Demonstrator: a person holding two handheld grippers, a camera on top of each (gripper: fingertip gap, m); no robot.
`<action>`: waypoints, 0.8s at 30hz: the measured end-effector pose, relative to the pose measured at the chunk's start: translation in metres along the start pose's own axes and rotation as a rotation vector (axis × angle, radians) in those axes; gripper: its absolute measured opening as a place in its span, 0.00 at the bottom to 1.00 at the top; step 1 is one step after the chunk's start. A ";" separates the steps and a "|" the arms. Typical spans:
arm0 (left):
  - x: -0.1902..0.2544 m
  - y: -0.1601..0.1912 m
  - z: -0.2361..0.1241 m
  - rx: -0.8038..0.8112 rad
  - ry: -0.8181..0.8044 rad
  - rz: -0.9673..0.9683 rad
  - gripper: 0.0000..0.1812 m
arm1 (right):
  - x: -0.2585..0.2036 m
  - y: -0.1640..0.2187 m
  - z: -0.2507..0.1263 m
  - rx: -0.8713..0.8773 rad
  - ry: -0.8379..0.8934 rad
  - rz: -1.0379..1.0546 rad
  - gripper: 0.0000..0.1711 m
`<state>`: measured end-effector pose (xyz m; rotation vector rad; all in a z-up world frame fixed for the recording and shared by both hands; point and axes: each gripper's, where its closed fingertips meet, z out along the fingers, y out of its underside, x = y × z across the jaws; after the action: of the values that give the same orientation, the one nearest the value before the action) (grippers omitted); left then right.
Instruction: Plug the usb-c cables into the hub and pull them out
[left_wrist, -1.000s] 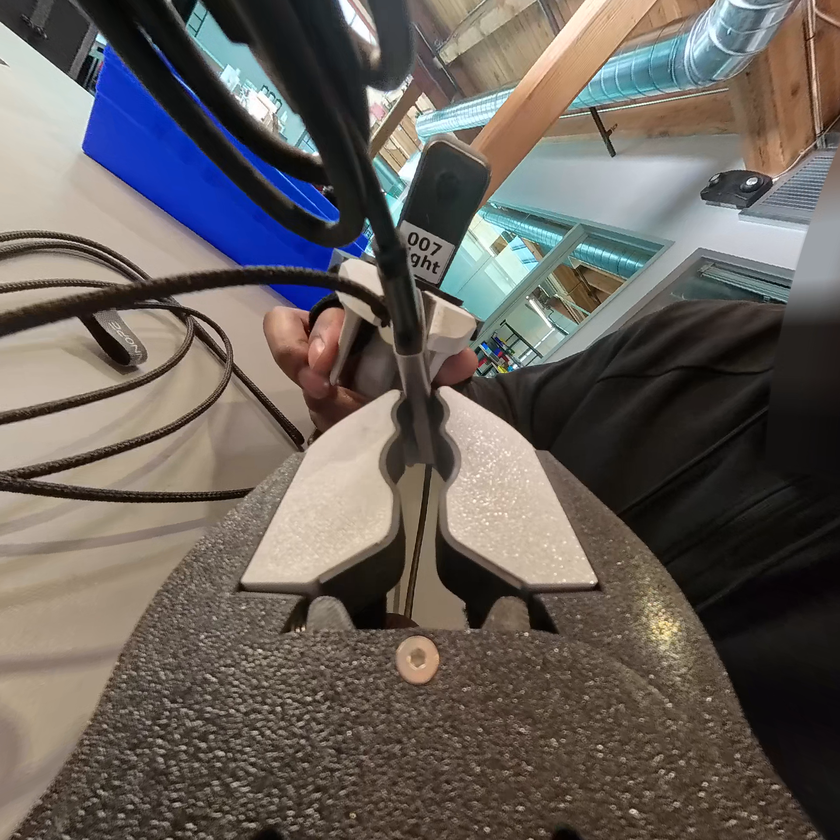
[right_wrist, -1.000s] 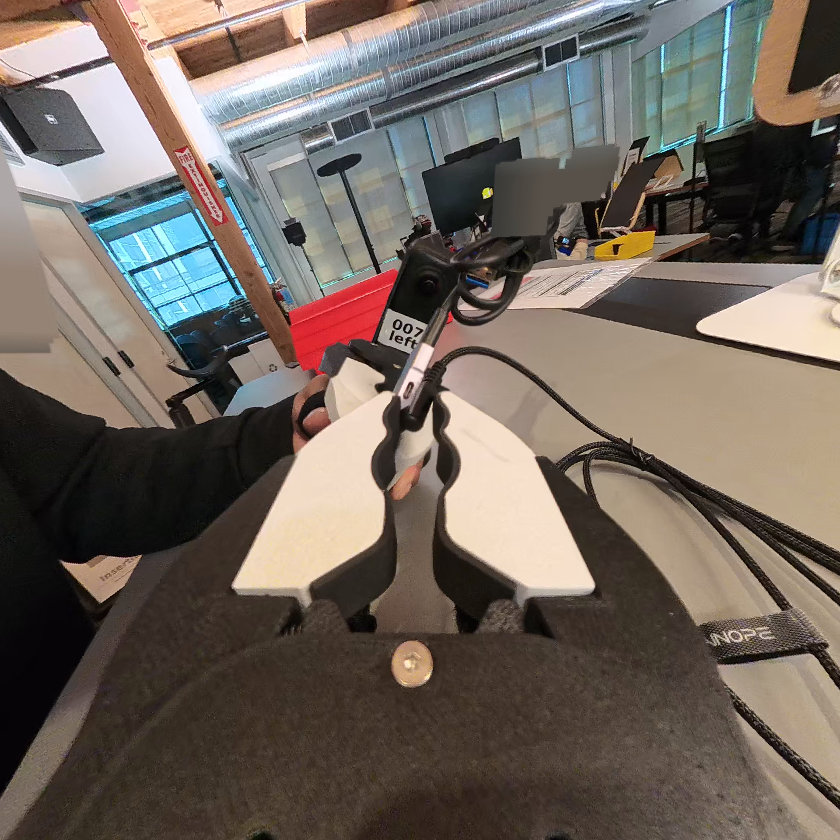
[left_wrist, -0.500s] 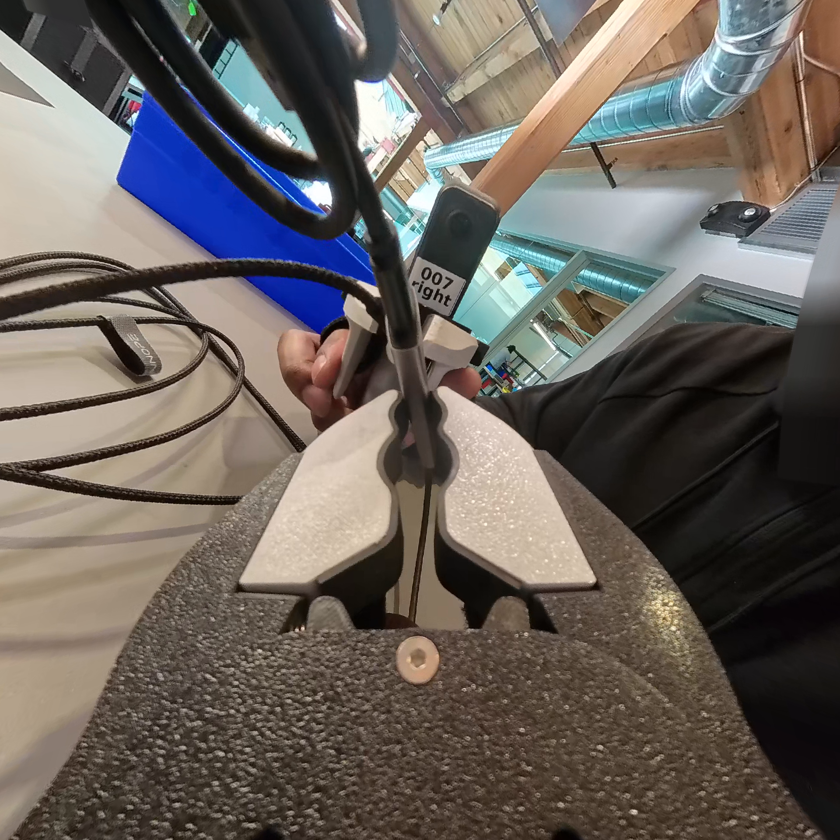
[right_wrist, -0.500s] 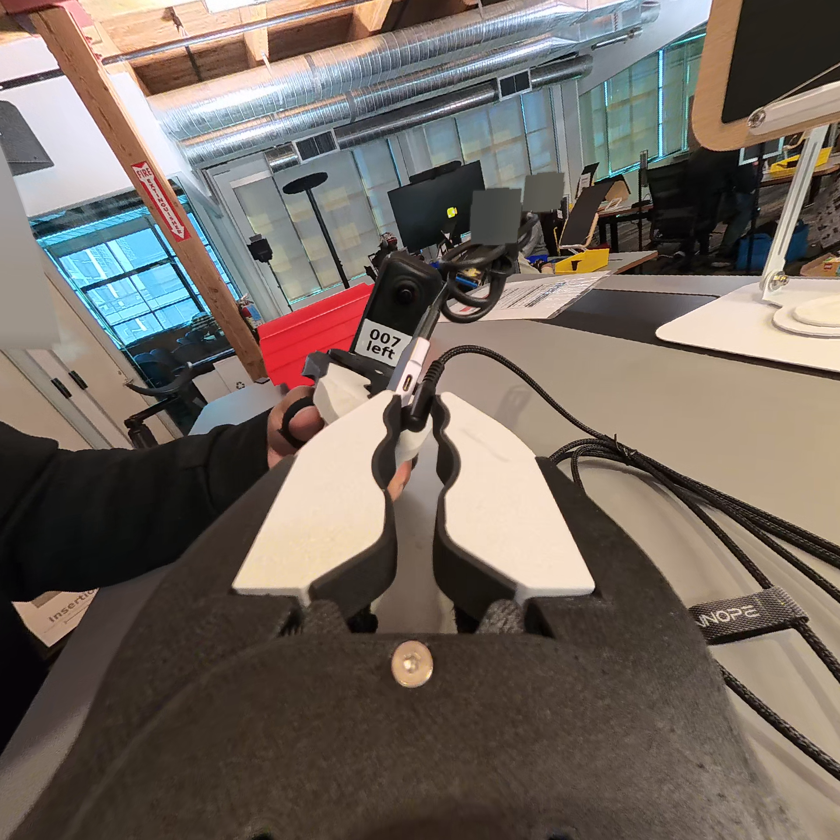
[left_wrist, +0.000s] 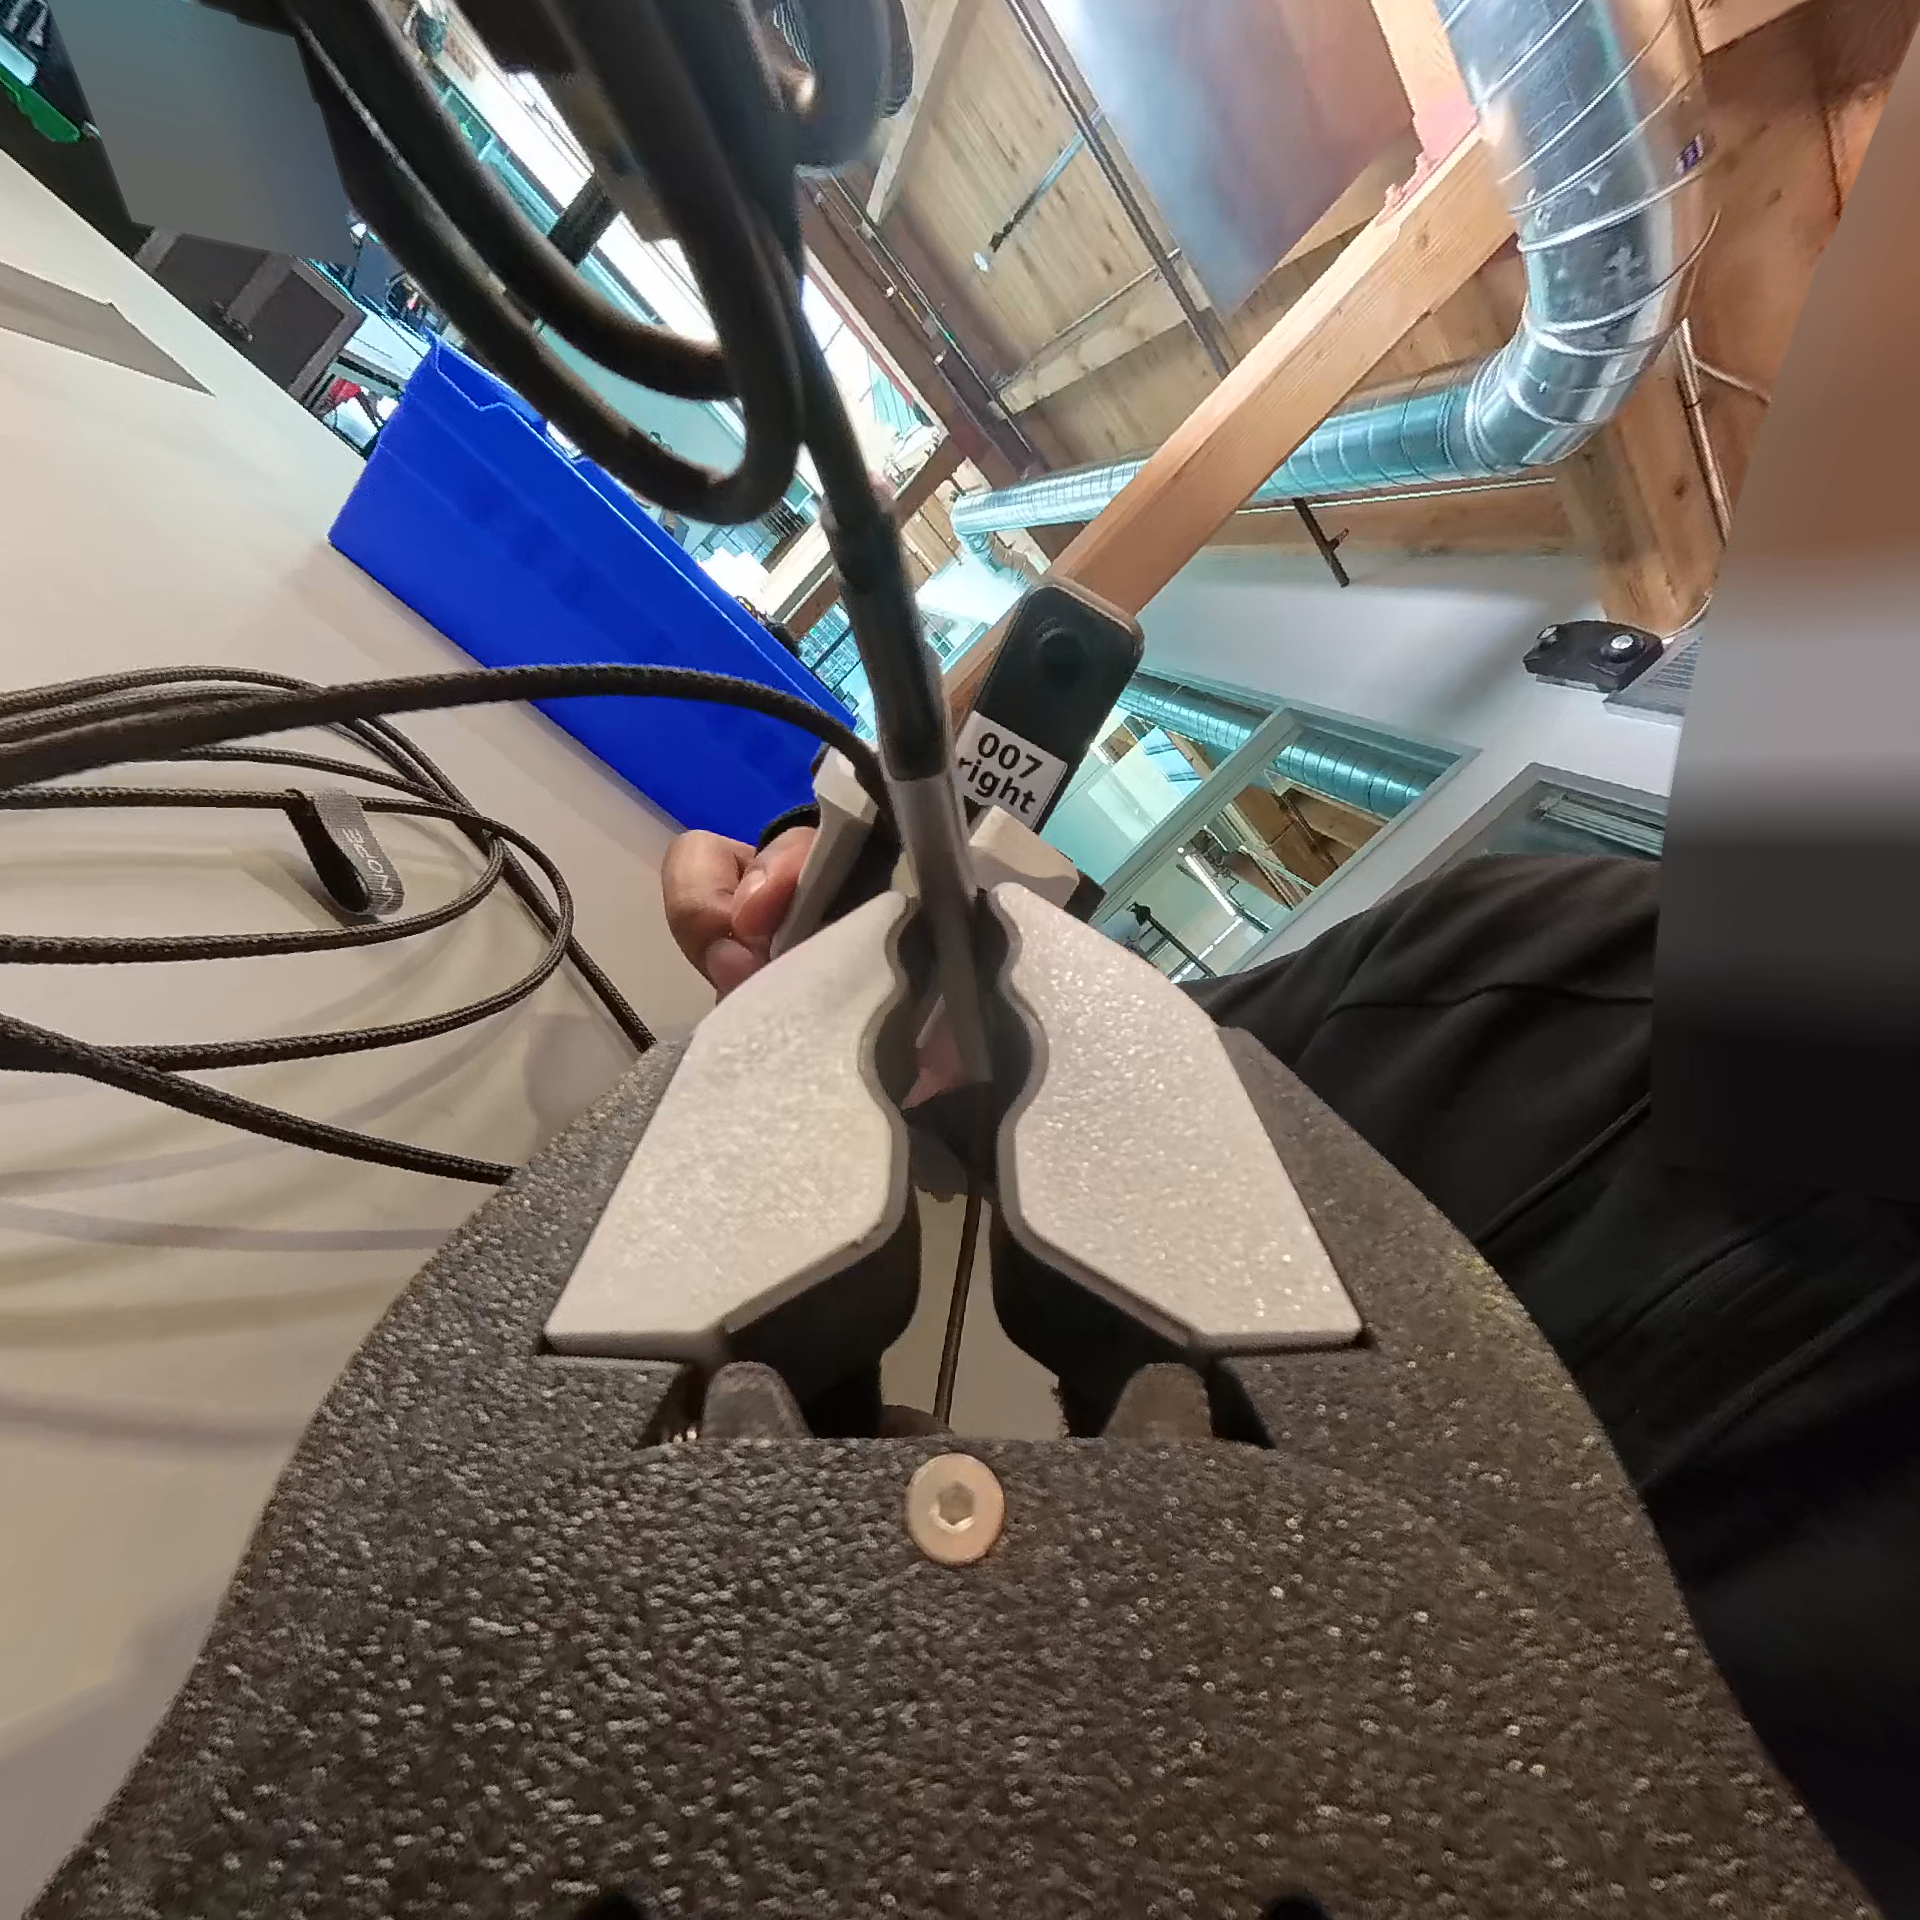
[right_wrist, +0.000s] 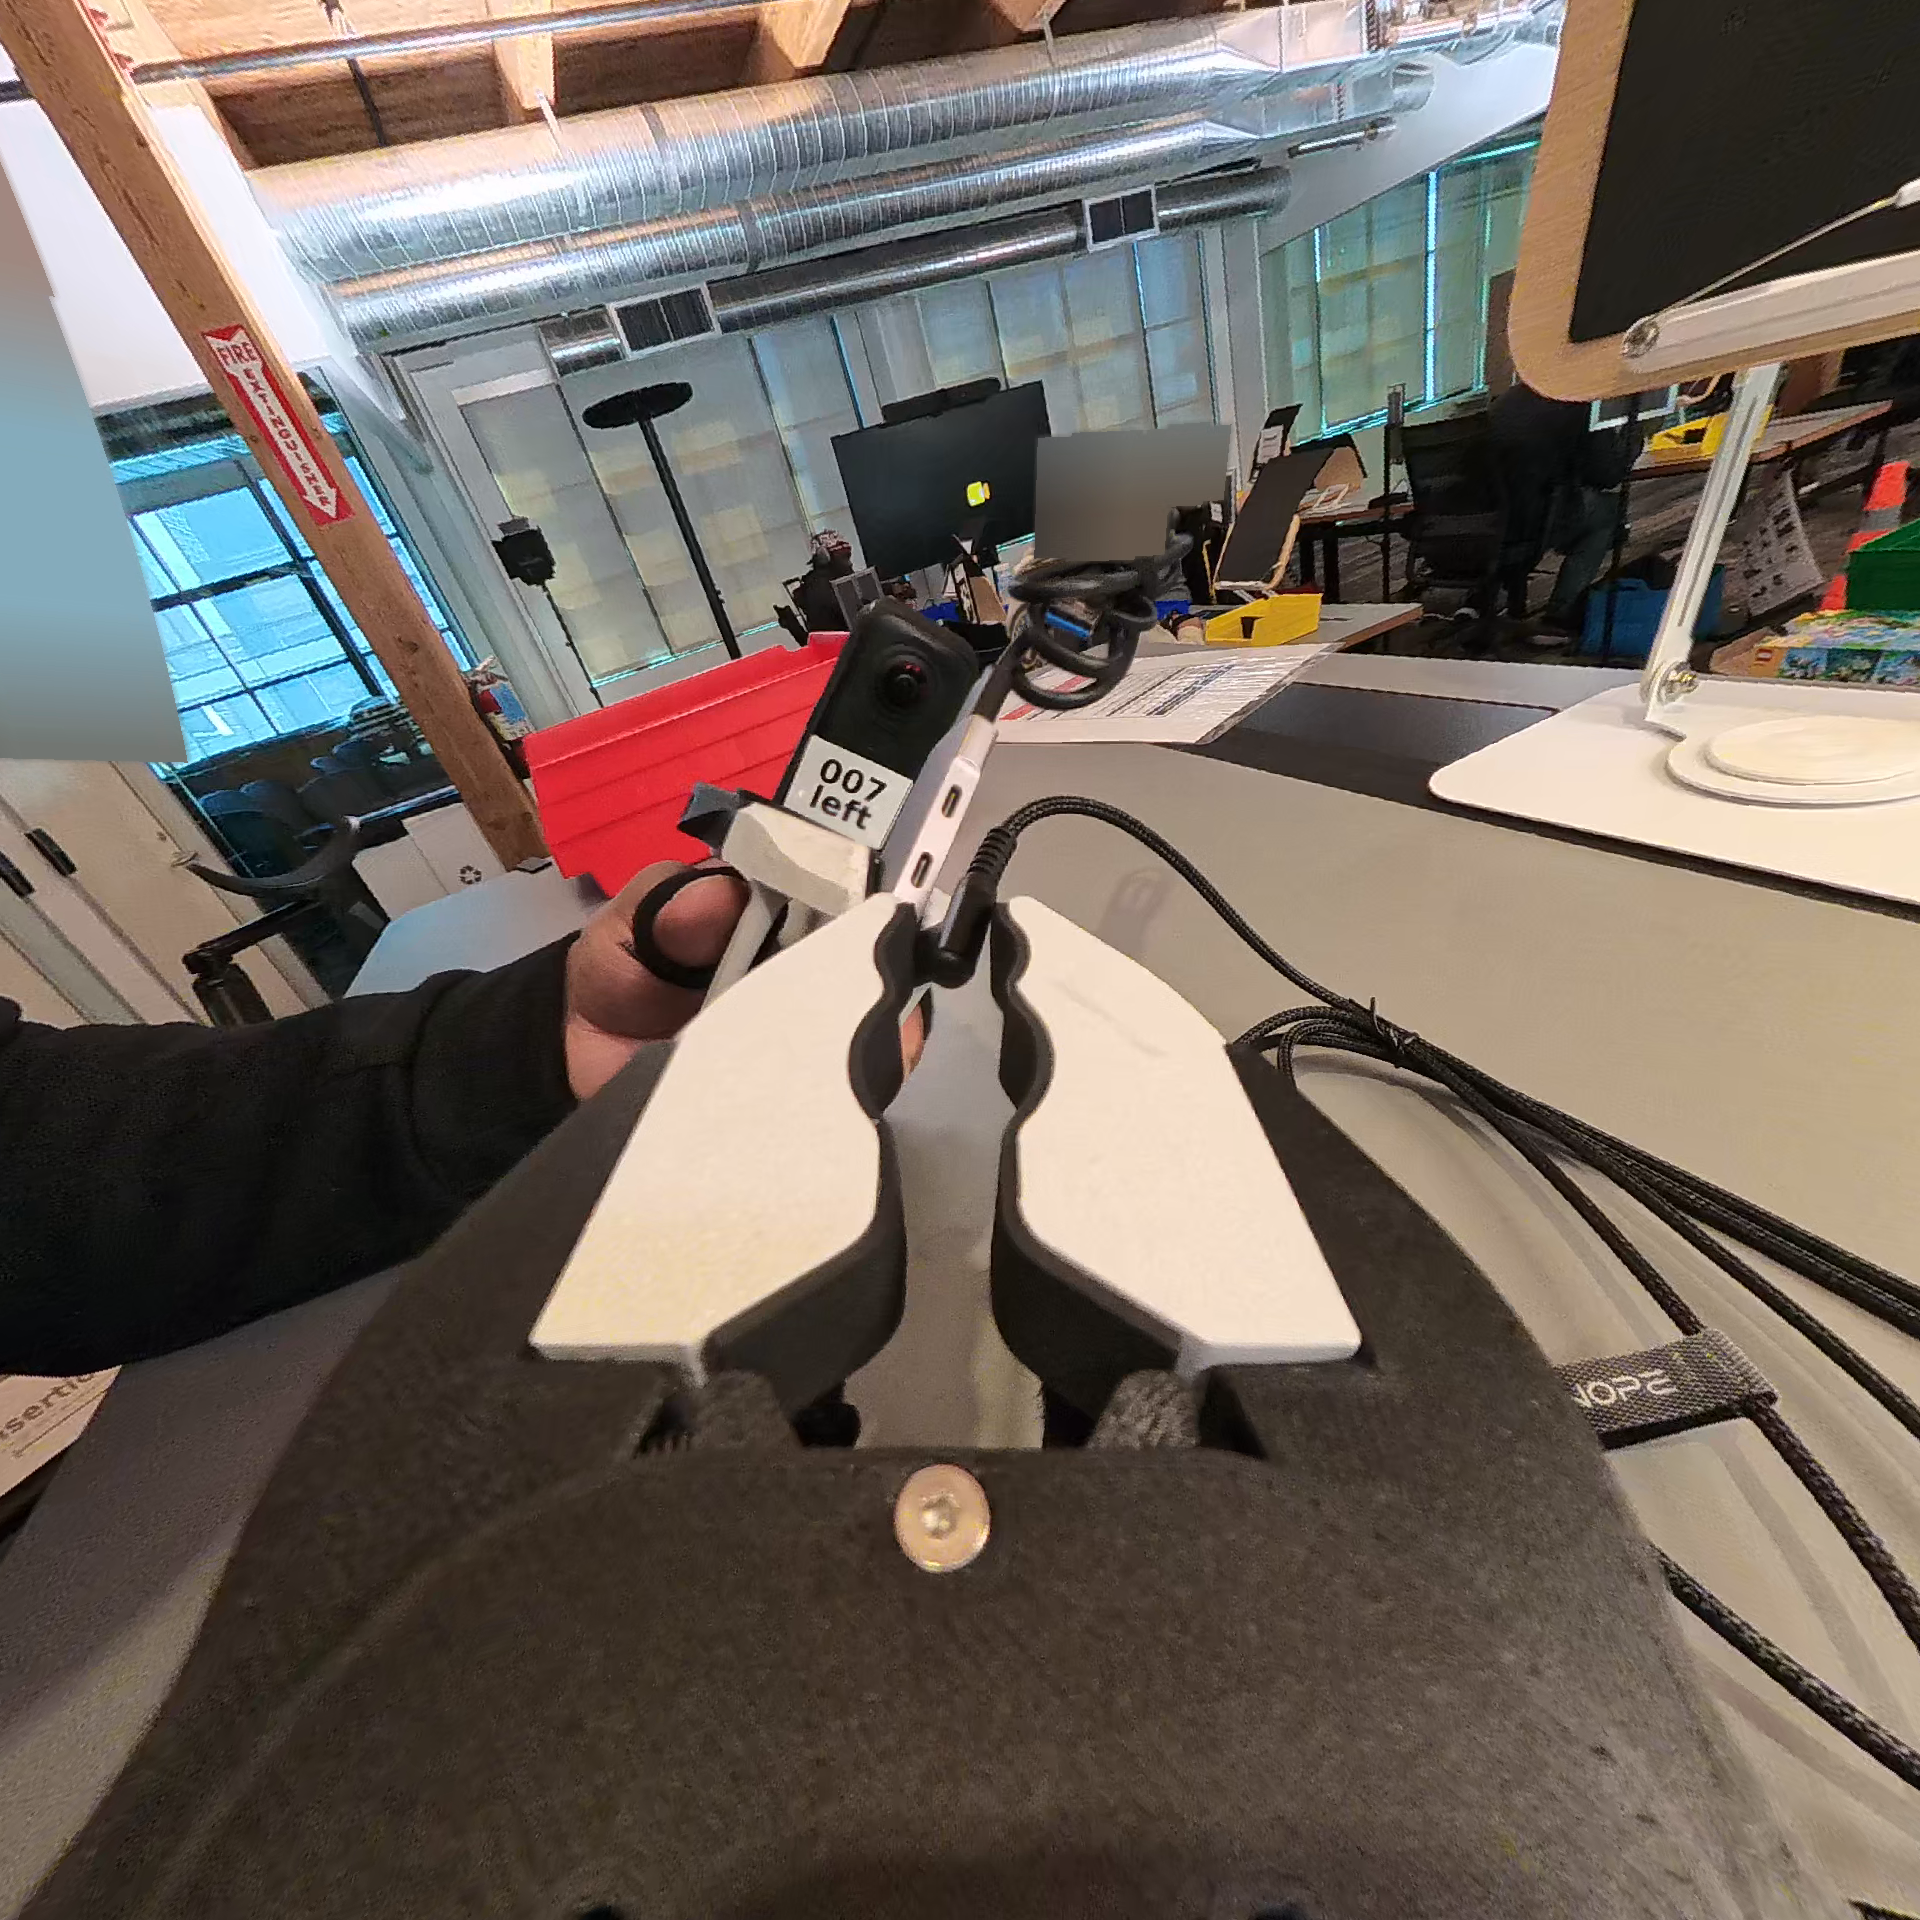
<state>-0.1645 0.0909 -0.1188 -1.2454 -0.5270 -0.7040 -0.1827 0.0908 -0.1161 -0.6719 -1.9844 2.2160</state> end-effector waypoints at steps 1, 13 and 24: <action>0.000 0.000 0.000 0.003 -0.001 -0.001 0.05 | 0.000 0.000 0.000 0.001 0.004 -0.005 0.08; -0.002 0.003 0.002 -0.011 -0.005 -0.034 0.06 | -0.001 0.000 0.000 0.001 0.009 -0.034 0.07; -0.005 0.003 0.003 -0.007 -0.022 -0.049 0.05 | 0.004 0.002 0.001 -0.016 0.050 -0.036 0.07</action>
<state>-0.1658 0.0954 -0.1240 -1.2515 -0.5760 -0.7347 -0.1866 0.0908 -0.1195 -0.6804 -1.9770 2.1440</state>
